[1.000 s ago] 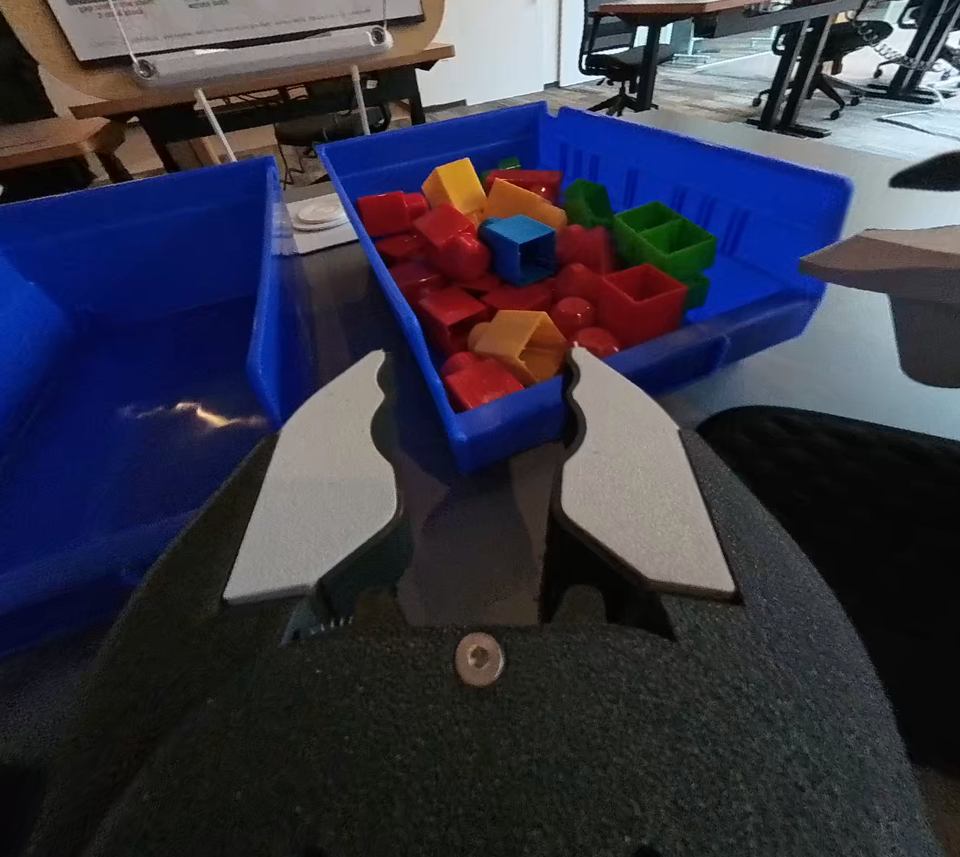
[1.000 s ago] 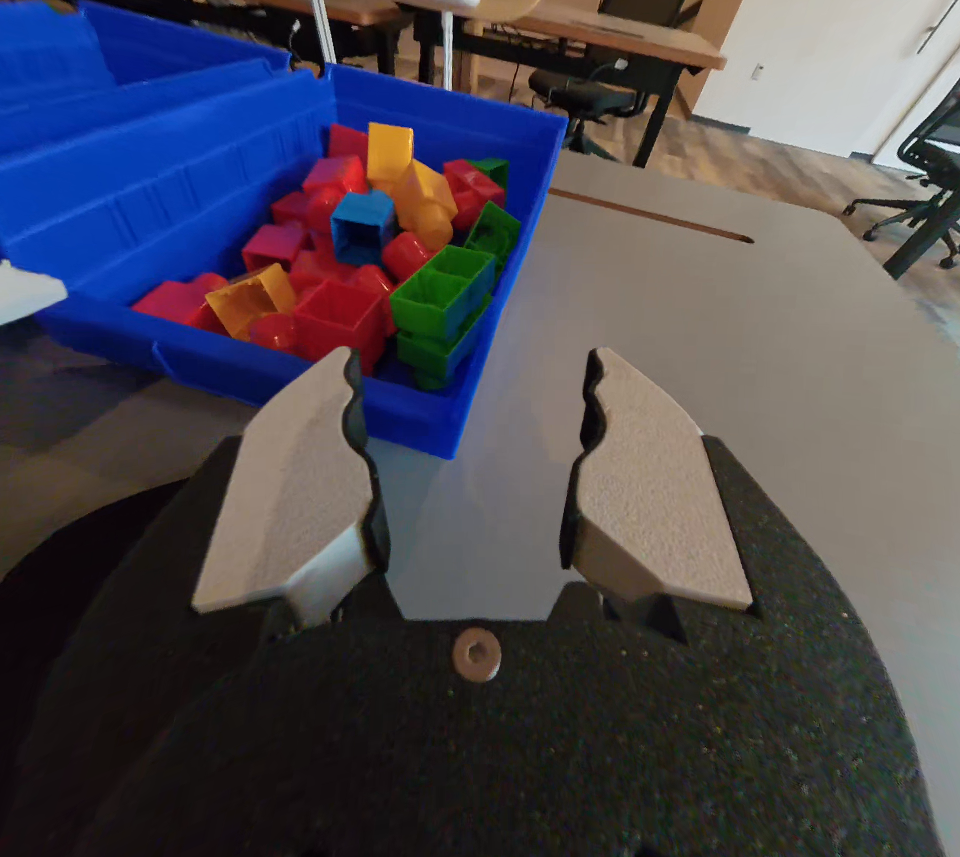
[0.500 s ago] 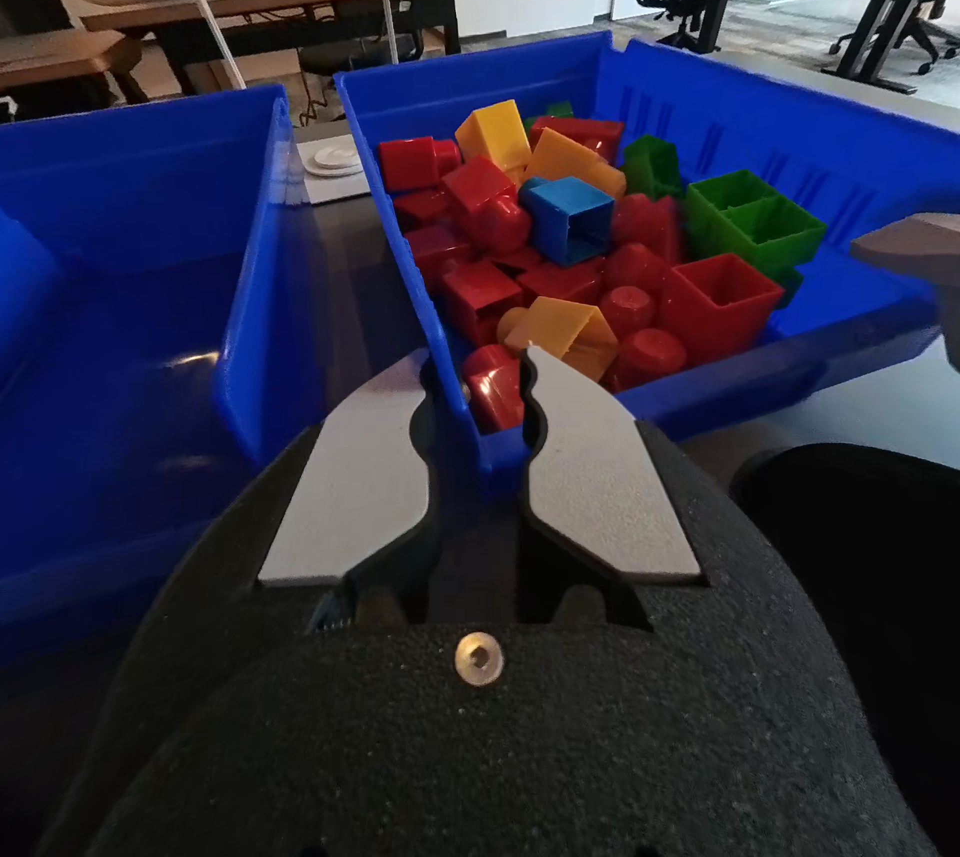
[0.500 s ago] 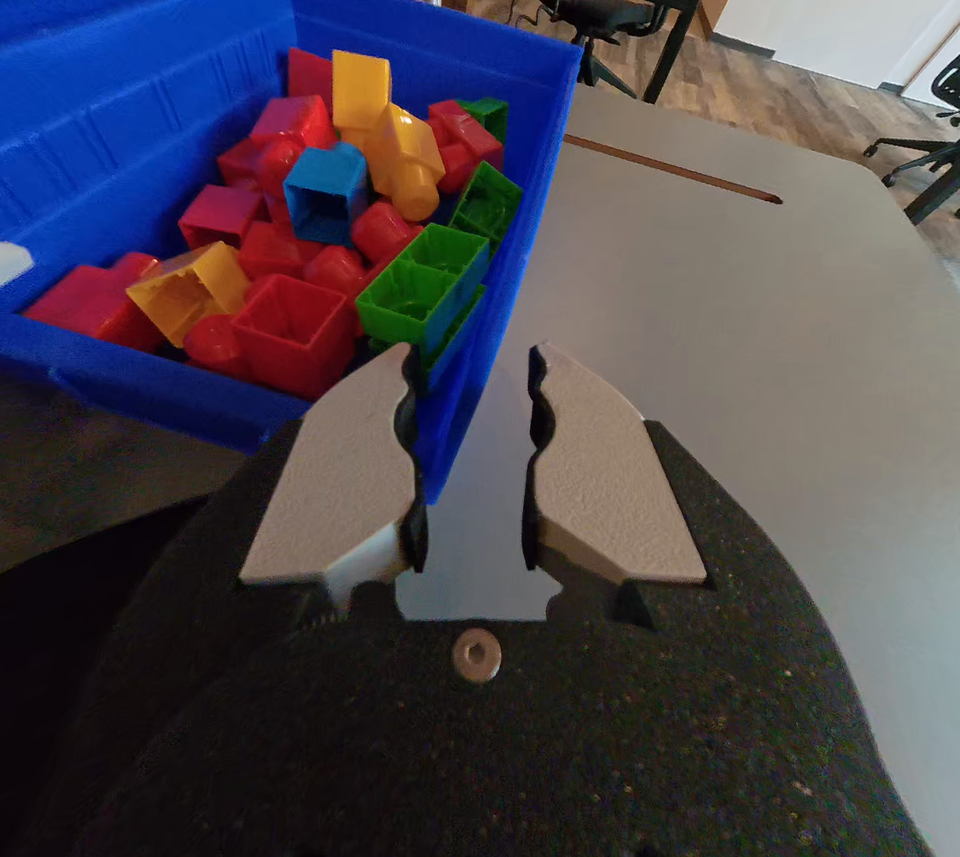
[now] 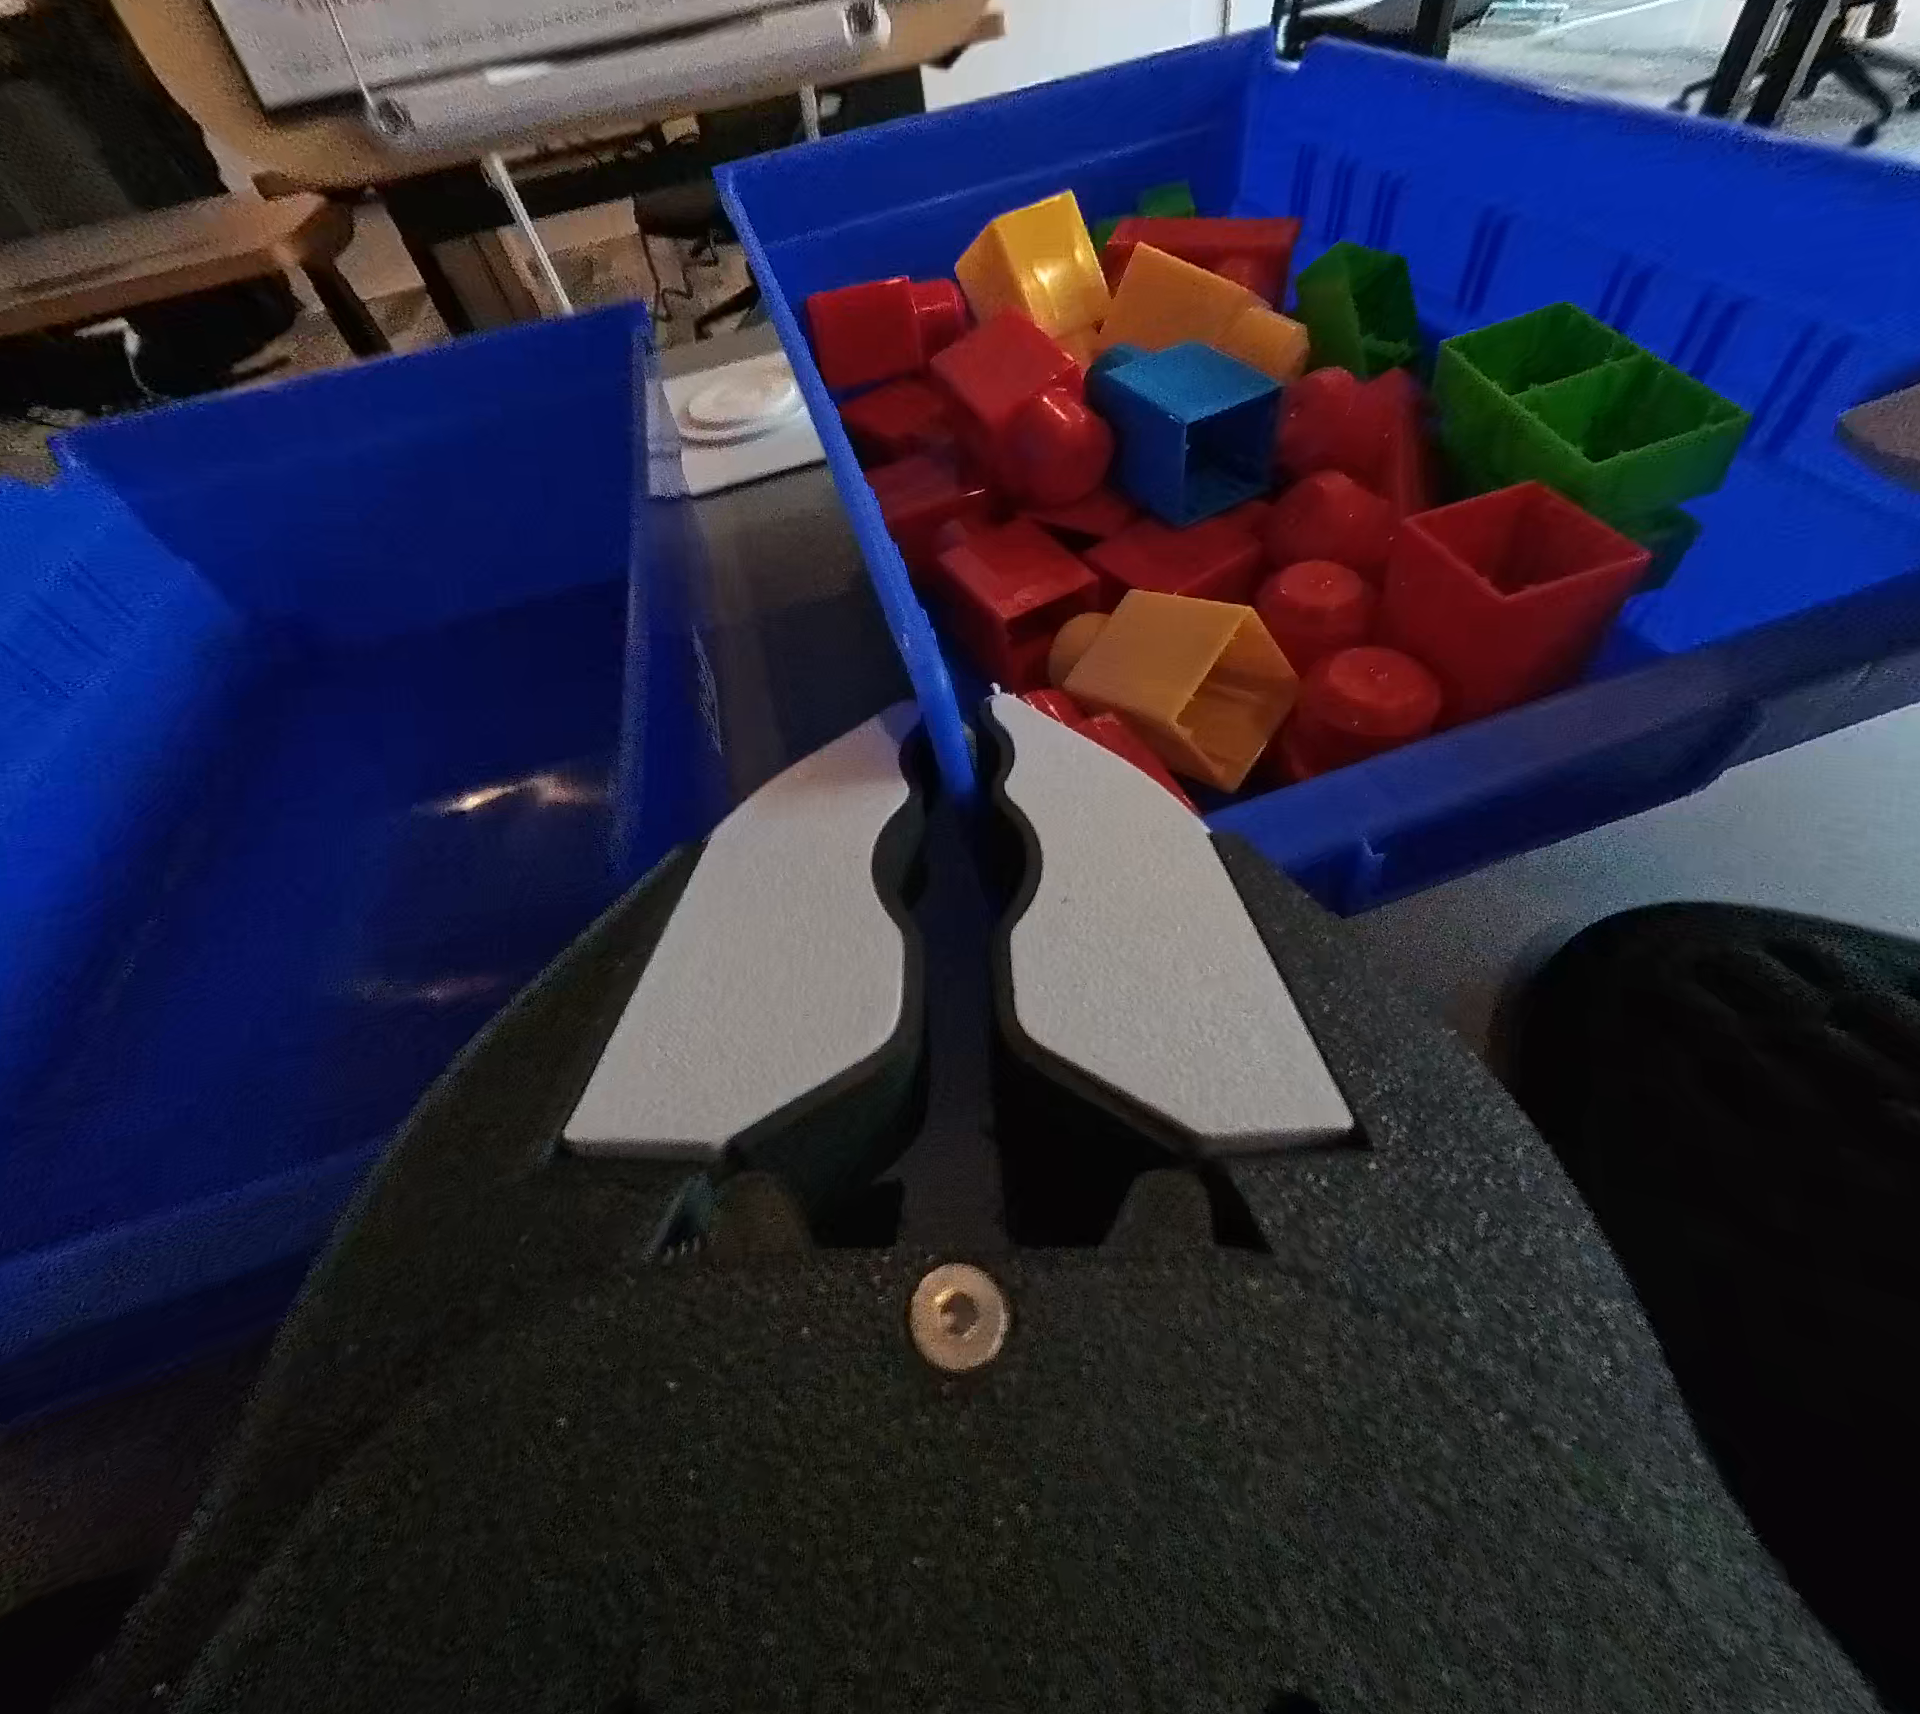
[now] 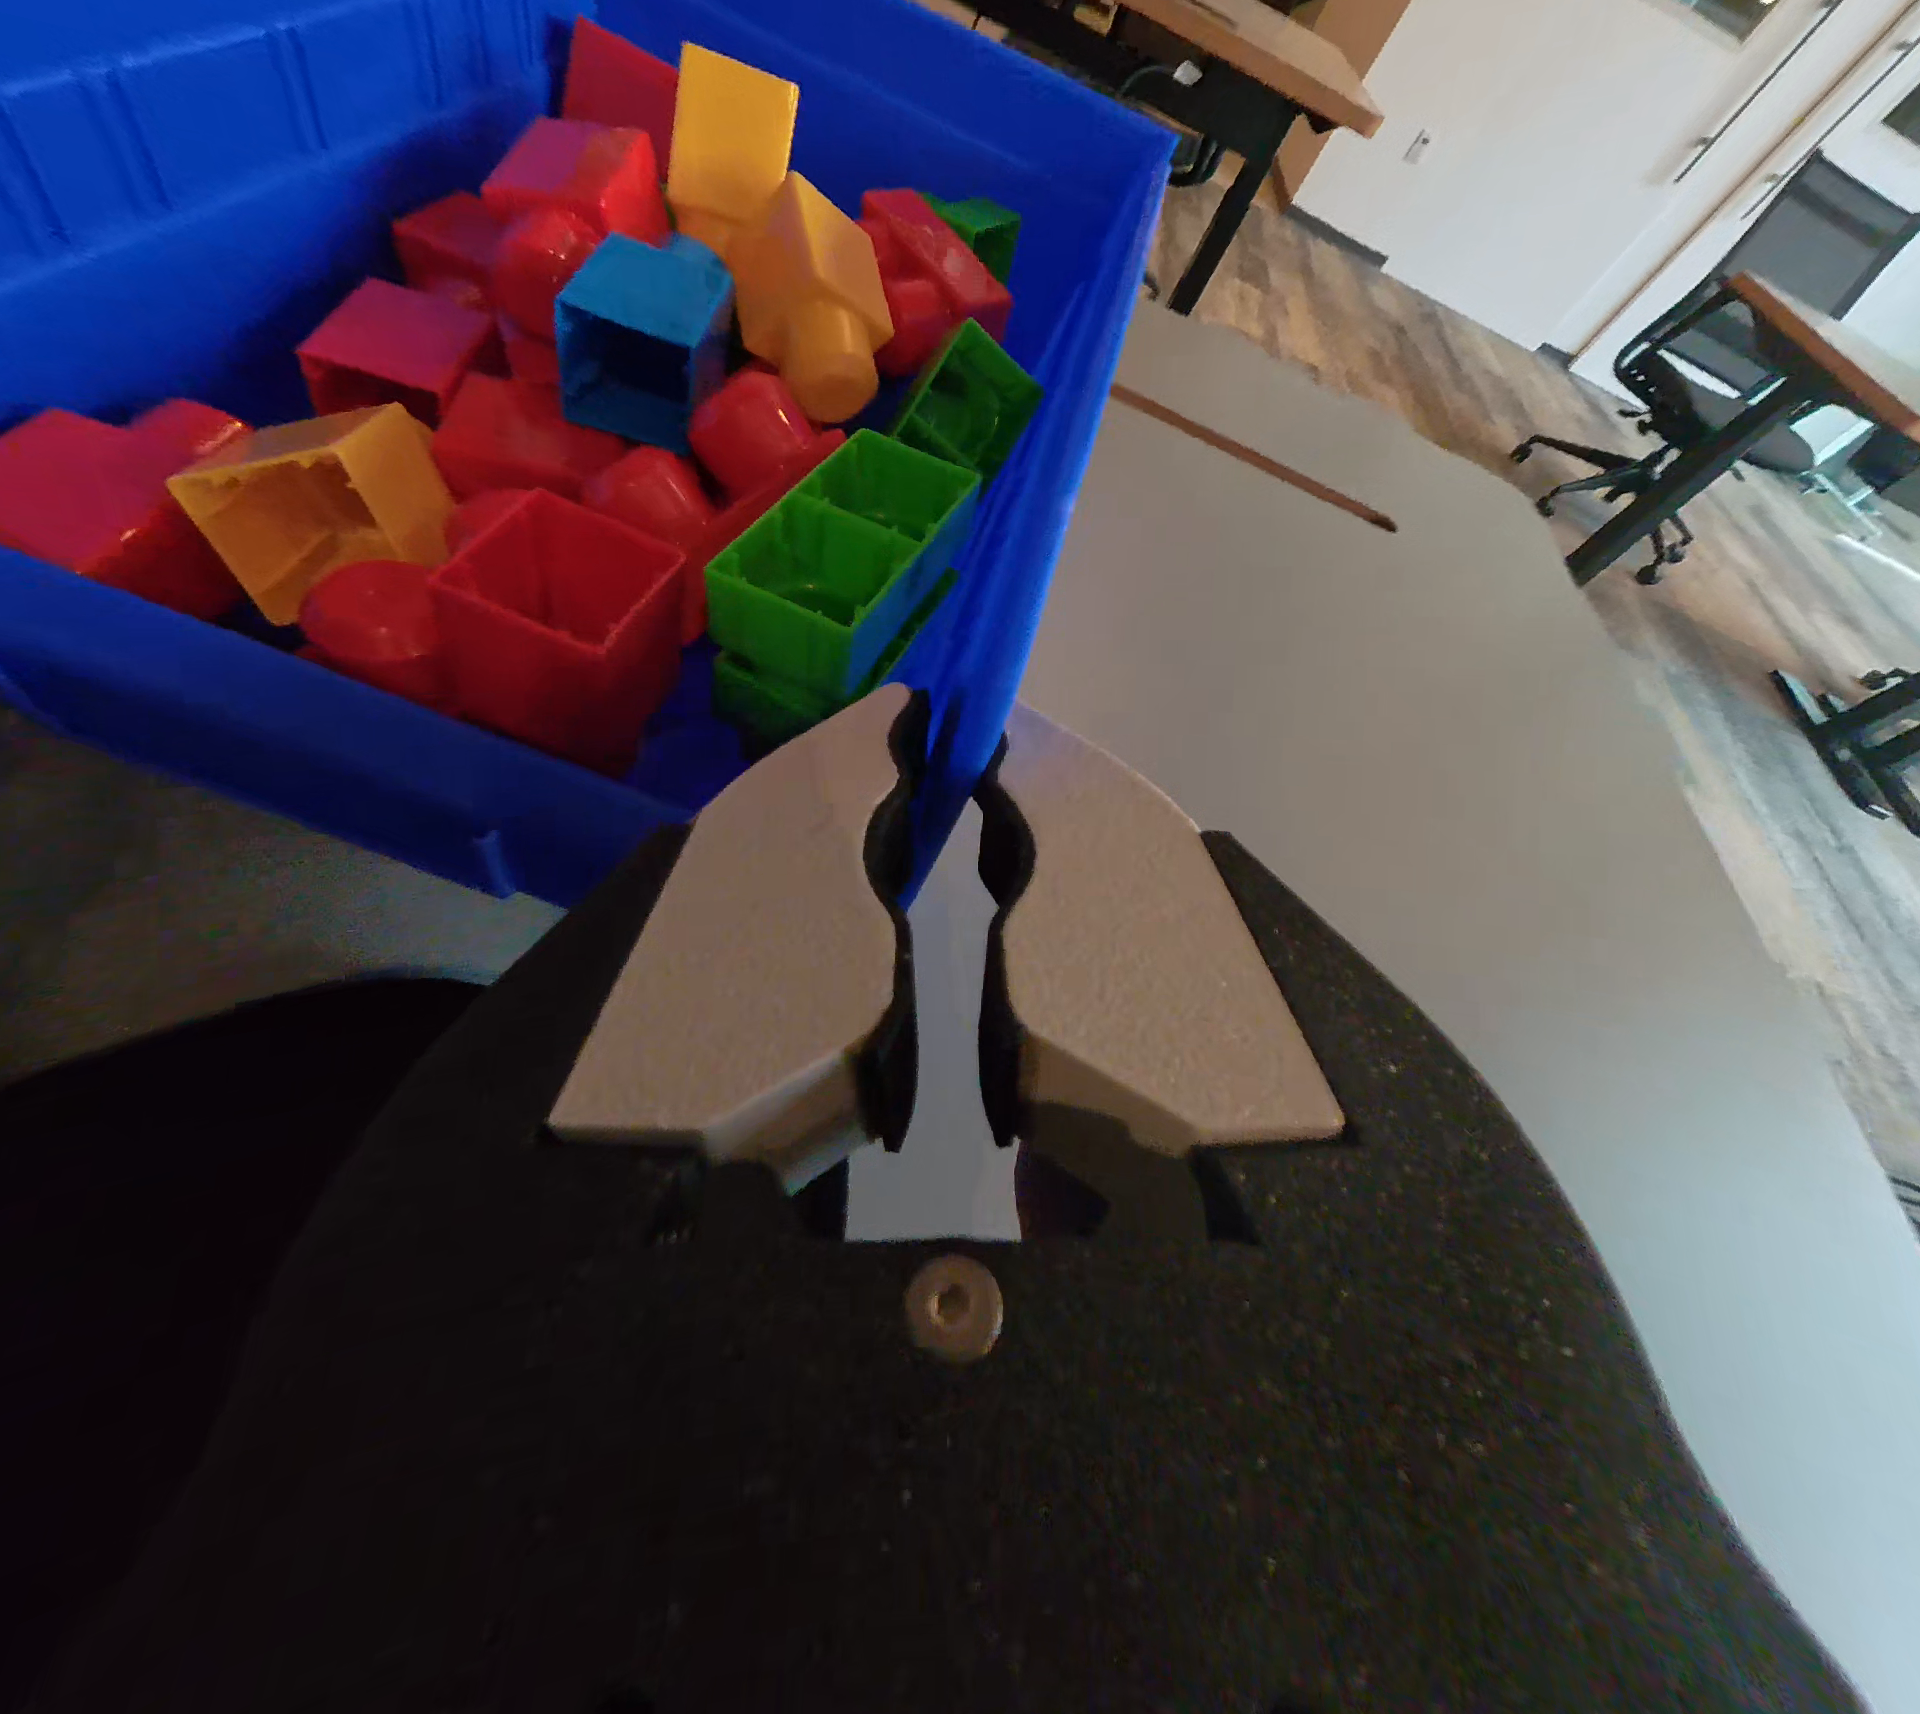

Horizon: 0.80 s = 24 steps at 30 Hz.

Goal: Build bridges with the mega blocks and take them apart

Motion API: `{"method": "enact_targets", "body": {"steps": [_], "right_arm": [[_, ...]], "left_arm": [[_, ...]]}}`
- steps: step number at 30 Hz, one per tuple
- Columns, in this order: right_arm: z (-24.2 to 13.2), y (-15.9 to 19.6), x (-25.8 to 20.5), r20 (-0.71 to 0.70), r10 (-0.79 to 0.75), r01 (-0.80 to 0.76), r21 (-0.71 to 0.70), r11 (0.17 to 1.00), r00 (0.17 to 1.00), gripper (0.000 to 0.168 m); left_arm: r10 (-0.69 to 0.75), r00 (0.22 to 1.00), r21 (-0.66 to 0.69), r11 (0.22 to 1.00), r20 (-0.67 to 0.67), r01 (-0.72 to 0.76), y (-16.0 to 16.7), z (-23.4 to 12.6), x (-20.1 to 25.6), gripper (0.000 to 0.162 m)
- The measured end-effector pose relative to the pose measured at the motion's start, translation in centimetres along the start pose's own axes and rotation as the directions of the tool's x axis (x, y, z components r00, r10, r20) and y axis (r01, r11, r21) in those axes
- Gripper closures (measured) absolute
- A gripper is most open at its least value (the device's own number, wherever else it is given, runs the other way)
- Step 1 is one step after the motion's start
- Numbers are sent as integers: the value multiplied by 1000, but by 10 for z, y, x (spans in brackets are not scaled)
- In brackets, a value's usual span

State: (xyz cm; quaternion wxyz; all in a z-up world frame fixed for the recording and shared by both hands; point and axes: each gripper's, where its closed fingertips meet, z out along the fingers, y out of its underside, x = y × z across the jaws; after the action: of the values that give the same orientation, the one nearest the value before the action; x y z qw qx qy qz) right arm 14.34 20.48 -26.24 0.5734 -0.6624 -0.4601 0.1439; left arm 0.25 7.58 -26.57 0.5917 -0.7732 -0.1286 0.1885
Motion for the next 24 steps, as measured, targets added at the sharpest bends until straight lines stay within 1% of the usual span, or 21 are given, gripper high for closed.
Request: {"method": "enact_targets", "body": {"steps": [6, 11, 17, 24], "right_arm": [[-27, -43, 0, -35, -3, 5, 37, 999, 999, 162], [-37, -86, -22, -33, -7, 9, 67, 998, 999, 162], [-37, -136, -78, 9, 6, -7, 124, 992, 1000, 162], [-26, -187, -162, 91, -12, -7, 209, 978, 996, 162]], "left_arm": [[6, 1000, 59, 998, -26, -4, -39, -22, -16, 156], [10, 1000, 100, 995, -20, -8, -64, -45, -52, 156], [42, 998, 132, 990, 39, -47, -81, -79, -120, 156], [56, 982, 157, 984, 181, -85, -75, -124, -209, 156]]}}
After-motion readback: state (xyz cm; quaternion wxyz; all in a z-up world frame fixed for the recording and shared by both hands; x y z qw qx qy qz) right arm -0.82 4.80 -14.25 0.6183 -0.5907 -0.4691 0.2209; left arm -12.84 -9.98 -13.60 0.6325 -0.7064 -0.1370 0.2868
